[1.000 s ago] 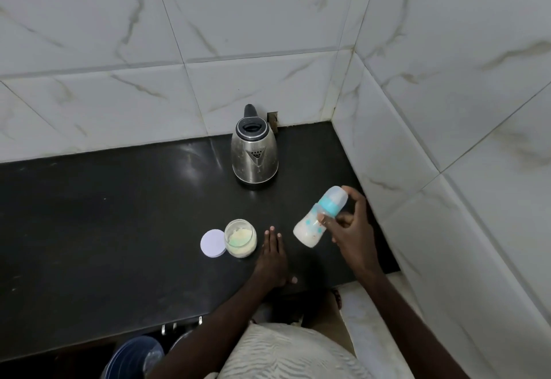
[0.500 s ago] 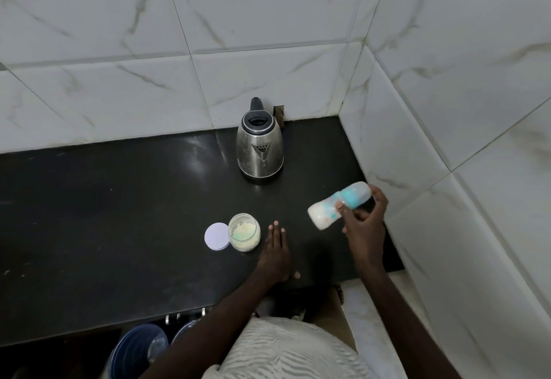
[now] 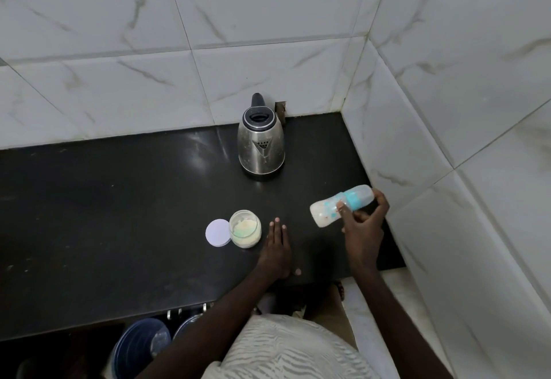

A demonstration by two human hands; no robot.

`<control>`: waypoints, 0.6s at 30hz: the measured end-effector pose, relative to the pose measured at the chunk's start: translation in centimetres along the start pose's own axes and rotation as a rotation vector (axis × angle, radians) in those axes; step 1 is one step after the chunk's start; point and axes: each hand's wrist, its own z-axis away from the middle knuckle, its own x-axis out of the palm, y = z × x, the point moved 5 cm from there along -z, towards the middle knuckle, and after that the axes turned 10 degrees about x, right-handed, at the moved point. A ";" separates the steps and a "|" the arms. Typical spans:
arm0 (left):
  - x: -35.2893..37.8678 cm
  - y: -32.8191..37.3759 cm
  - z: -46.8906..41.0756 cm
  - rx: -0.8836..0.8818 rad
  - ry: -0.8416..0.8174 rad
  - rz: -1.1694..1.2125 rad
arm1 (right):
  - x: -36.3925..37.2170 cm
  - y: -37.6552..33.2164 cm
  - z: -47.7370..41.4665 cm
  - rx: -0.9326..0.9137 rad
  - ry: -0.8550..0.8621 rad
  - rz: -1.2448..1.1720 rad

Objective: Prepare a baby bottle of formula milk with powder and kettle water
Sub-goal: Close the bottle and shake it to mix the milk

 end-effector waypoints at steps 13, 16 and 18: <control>-0.4 0.3 0.4 0.008 -0.012 0.020 | 2.3 1.9 0.6 -0.193 -0.166 0.334; -0.5 0.3 0.4 0.013 -0.012 0.014 | 3.6 2.3 -0.1 -0.259 -0.238 0.484; -0.5 0.3 0.3 0.016 -0.011 -0.011 | 4.4 3.1 -0.3 -0.283 -0.303 0.574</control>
